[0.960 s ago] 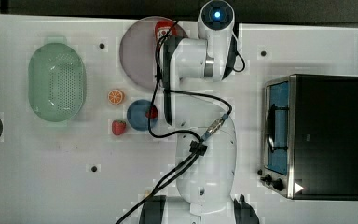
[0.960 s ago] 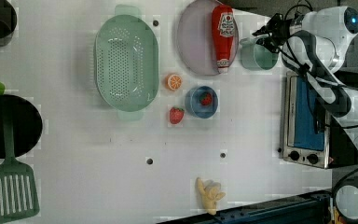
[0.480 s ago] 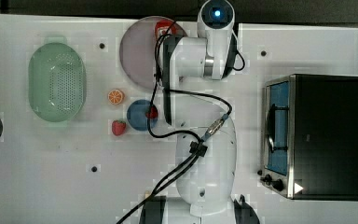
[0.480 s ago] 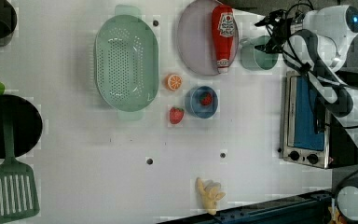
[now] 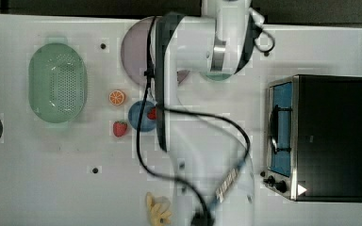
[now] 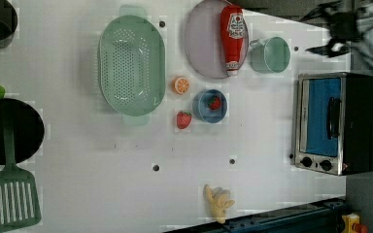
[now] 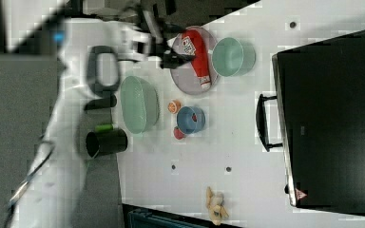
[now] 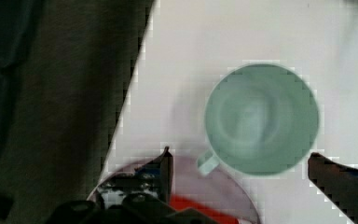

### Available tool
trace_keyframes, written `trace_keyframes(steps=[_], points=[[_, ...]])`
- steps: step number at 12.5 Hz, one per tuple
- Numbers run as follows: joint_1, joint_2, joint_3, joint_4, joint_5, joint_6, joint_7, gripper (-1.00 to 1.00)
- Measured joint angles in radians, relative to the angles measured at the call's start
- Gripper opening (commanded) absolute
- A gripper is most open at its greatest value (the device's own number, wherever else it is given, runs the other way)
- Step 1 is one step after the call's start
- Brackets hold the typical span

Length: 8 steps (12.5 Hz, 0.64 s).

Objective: Drag mug forwards.

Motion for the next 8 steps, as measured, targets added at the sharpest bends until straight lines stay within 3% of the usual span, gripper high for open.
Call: trace_keyframes(steps=[5, 8], points=[[0.014, -0.417, -0.023, -0.174, -0.030, -0.023, -0.184, 1.00], [0.001, -0.650, -0.027, -0.416, 0.005, -0.025, -0.201, 1.00]])
